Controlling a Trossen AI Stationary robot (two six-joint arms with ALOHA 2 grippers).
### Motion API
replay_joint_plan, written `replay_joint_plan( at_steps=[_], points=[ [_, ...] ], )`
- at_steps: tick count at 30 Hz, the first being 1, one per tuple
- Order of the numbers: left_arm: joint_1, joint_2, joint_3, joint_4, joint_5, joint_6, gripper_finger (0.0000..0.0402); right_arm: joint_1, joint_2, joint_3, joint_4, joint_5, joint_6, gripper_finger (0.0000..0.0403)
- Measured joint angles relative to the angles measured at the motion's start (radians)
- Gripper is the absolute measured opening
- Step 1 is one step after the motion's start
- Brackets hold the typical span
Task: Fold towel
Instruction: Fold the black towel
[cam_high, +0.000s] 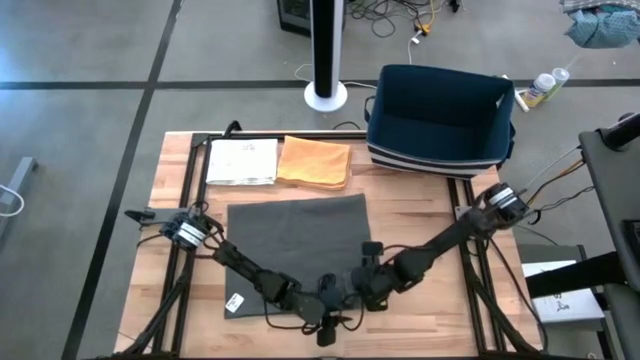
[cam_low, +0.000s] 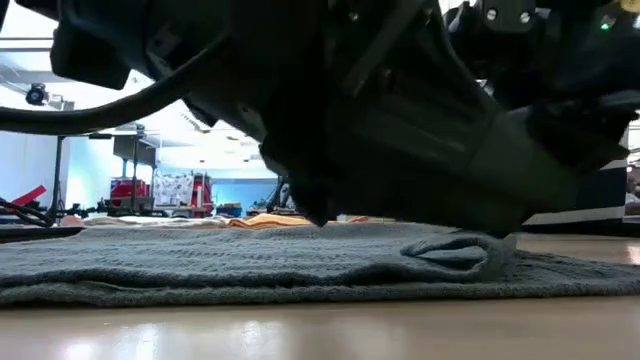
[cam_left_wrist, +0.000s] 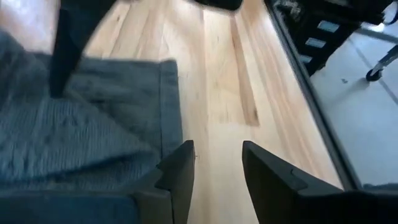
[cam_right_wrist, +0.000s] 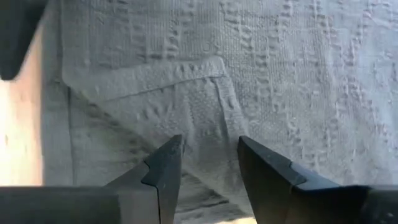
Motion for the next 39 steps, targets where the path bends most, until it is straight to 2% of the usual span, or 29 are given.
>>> replay_joint_plan(
  at_steps=[9,15,19,22,28,35,39],
  points=[
    [-0.009,0.0,0.0,-0.079,0.001,-0.06,0.0101,-0.041,0.0,0.065,0.023,-0.051,-0.126,0.0153],
    [-0.014,0.0,0.0,-0.114,0.001,-0.089,0.01,-0.107,0.039,0.053,0.01,-0.203,-0.143,0.0157],
    [-0.016,0.0,-0.01,-0.118,-0.015,-0.112,0.0105,-0.106,0.041,0.055,0.032,-0.266,-0.159,0.0151],
    [-0.016,-0.003,-0.034,-0.108,-0.028,-0.134,0.0107,-0.052,0.036,0.061,0.088,-0.243,-0.205,0.0145],
    [-0.018,-0.006,-0.071,-0.099,-0.038,-0.155,0.0101,0.075,0.057,0.061,0.189,-0.098,-0.272,0.0149],
    [-0.018,-0.003,-0.076,-0.058,-0.038,-0.122,0.0091,0.079,0.109,0.06,0.209,-0.018,-0.224,0.0151],
    [-0.018,-0.003,-0.076,-0.057,-0.037,-0.125,0.0095,0.059,0.111,0.061,0.258,-0.041,-0.198,0.0143]
  ],
)
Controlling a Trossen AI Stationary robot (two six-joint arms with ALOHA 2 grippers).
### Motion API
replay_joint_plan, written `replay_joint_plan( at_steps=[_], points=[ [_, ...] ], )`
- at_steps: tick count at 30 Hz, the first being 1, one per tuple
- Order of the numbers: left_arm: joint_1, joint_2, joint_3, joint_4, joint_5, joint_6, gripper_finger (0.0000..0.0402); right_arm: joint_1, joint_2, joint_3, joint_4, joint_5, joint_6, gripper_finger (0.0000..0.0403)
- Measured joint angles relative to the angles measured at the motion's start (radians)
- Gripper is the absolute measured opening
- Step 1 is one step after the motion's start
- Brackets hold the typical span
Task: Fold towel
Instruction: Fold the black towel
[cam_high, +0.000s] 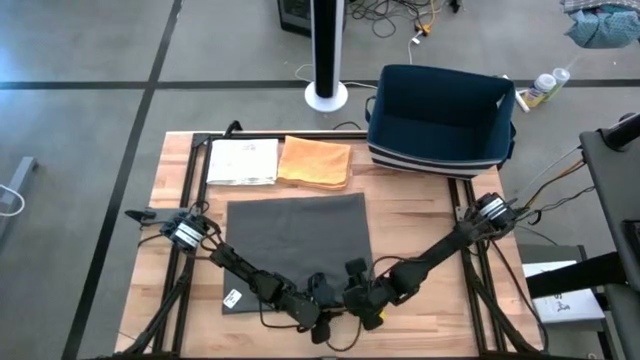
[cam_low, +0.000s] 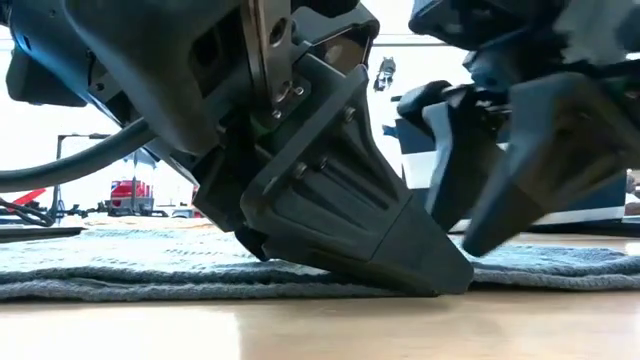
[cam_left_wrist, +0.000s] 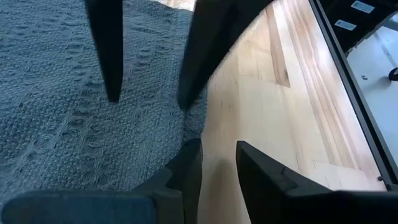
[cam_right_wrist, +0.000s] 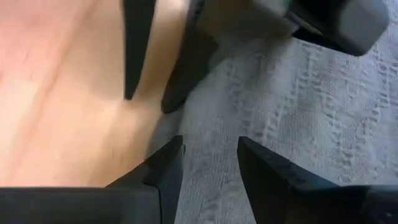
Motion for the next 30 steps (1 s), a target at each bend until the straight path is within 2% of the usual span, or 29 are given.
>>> replay_joint_plan(
  at_steps=[6,9,13,19,25,30],
  points=[
    [0.0,0.0,0.0,0.001,0.004,-0.003,0.01,-0.004,0.02,0.0,0.067,-0.033,0.092,0.0132],
    [0.0,0.0,-0.001,0.0,0.006,-0.009,0.01,0.006,0.06,0.0,0.087,-0.005,0.149,0.0131],
    [-0.001,0.0,-0.002,-0.001,0.007,-0.012,0.0095,0.023,0.079,0.008,0.09,0.083,0.199,0.0139],
    [-0.001,0.0,-0.002,0.0,0.007,-0.015,0.0091,0.024,0.066,0.013,0.078,0.115,0.208,0.014],
    [-0.001,0.0,-0.002,0.0,0.008,-0.014,0.0099,0.022,0.066,0.013,0.08,0.118,0.229,0.0109],
    [-0.001,0.0,-0.002,0.0,0.008,-0.015,0.0098,0.024,0.066,0.013,0.08,0.114,0.234,0.0065]
  ],
)
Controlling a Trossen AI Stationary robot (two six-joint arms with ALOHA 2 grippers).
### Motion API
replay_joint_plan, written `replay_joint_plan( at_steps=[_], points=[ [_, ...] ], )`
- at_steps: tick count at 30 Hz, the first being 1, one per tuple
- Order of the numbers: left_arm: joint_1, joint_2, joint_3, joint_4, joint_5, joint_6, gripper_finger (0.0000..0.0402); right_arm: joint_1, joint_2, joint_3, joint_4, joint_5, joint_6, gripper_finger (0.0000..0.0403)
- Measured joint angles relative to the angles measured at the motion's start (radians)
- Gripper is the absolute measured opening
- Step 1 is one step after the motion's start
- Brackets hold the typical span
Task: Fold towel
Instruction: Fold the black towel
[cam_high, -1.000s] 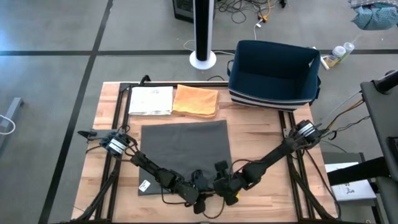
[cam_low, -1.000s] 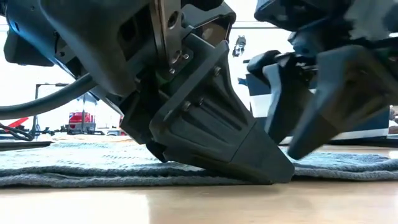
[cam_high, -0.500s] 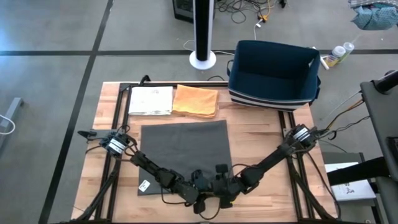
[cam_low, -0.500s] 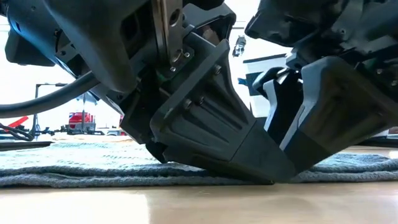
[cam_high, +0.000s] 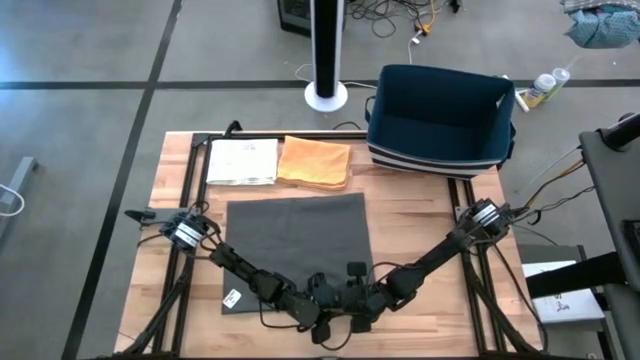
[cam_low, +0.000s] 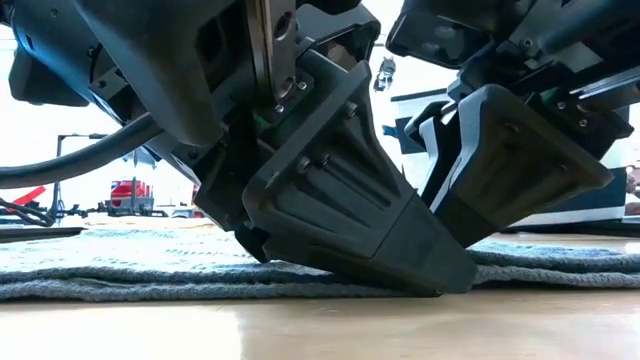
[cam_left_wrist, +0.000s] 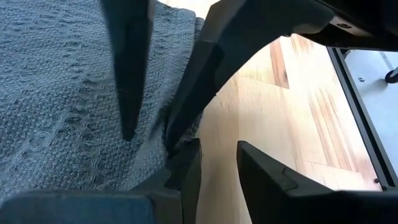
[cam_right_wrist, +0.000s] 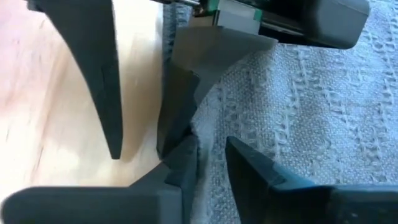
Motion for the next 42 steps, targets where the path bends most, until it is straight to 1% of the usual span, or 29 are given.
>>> replay_joint_plan(
  at_steps=[2,4,6,10,14,17,20,22,24,26,31,35,42],
  points=[
    [0.0,0.0,0.0,0.0,0.0,-0.001,0.0094,0.0,0.0,0.0,-0.001,-0.01,0.0,0.0042],
    [0.0,0.0,0.0,0.0,0.0,-0.004,0.0091,-0.005,0.0,0.0,-0.001,-0.05,-0.002,0.0016],
    [0.0,0.0,0.0,0.0,0.0,-0.012,0.009,-0.007,0.0,0.0,-0.001,-0.067,0.0,0.0005],
    [0.0,0.0,0.0,0.0,0.0,-0.021,0.0091,-0.007,-0.007,0.008,-0.008,-0.074,0.008,0.0006],
    [0.0,0.0,0.0,-0.001,0.0,-0.022,0.0096,-0.007,-0.01,0.051,-0.051,-0.078,0.008,0.0003],
    [0.0,0.0,0.0,-0.001,0.0,-0.022,0.0098,-0.008,-0.01,0.084,-0.112,-0.118,0.009,0.0002],
    [0.0,0.0,0.0,-0.003,0.0,-0.022,0.0096,-0.008,-0.01,0.106,-0.164,-0.132,0.01,0.0001],
    [0.0,0.0,0.0,-0.004,0.0,-0.022,0.0093,-0.008,-0.011,0.113,-0.173,-0.157,0.011,0.0001],
    [0.0,0.0,0.0,-0.004,0.0,-0.023,0.009,-0.008,-0.011,0.113,-0.169,-0.211,0.024,0.0001],
    [0.0,0.0,0.0,-0.004,0.0,-0.023,0.0089,-0.008,-0.011,0.112,-0.167,-0.229,0.044,0.0001],
    [0.0,0.0,0.0,-0.004,0.0,-0.023,0.0089,-0.008,-0.011,0.111,-0.166,-0.224,0.069,0.0001],
    [-0.001,0.0,0.0,-0.003,0.0,-0.022,0.0096,-0.007,-0.011,0.104,-0.166,-0.184,0.093,0.0],
    [-0.001,-0.001,0.0,-0.003,0.0,-0.019,0.0107,-0.013,-0.005,0.104,-0.127,-0.182,0.134,0.0]
  ],
)
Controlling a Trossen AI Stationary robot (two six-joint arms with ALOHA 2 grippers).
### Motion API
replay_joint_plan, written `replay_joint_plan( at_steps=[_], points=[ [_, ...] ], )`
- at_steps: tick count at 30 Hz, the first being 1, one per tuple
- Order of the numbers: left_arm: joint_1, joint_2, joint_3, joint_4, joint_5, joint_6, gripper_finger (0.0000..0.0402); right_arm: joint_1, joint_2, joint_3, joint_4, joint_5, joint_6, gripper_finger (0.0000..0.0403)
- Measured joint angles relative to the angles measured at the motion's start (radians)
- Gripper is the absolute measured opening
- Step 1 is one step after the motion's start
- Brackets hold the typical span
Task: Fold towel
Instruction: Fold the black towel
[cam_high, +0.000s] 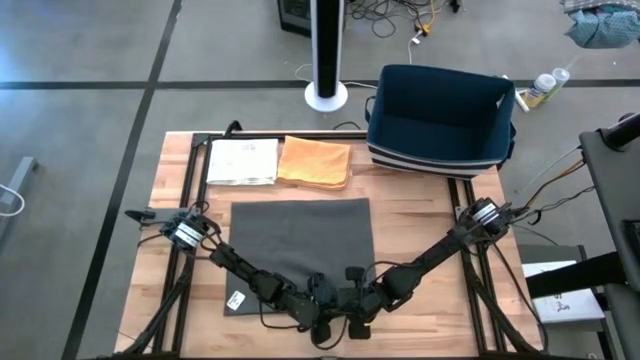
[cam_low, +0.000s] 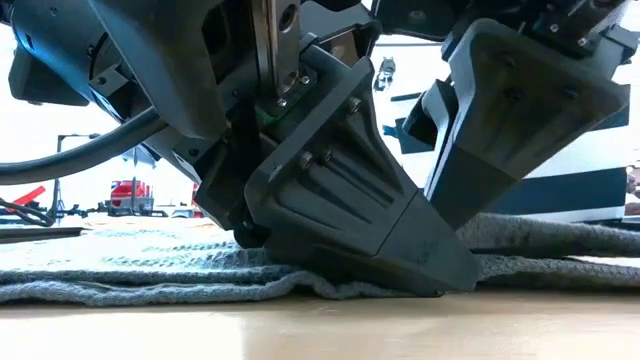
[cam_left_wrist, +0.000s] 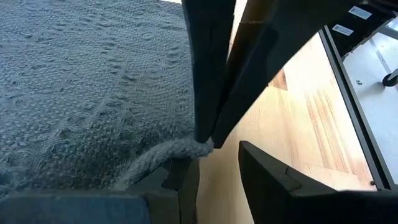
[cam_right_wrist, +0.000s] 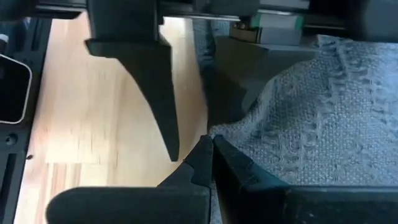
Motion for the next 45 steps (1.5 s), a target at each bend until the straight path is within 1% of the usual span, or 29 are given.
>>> replay_joint_plan(
  at_steps=[13,22,32,37,42,45],
  points=[
    [0.0,0.0,0.0,0.0,-0.008,0.0,0.0113,-0.006,-0.002,0.0,0.025,-0.001,0.143,0.0],
    [-0.001,-0.004,0.0,-0.003,-0.016,0.008,0.0128,-0.008,-0.003,0.009,0.024,0.002,0.225,0.0],
    [0.0,-0.012,-0.001,-0.008,-0.023,0.018,0.0134,-0.008,0.039,0.011,0.057,0.002,0.263,0.0003],
    [-0.001,-0.025,-0.002,-0.035,-0.025,0.03,0.0135,-0.007,0.051,0.006,0.067,0.003,0.259,0.0033],
    [0.0,-0.08,-0.004,-0.166,-0.02,0.028,0.0147,-0.006,0.056,-0.013,0.072,-0.006,0.239,0.0072],
    [0.002,-0.109,-0.006,-0.185,-0.017,0.041,0.0157,-0.007,0.055,-0.035,0.108,-0.005,0.238,0.0091]
  ],
)
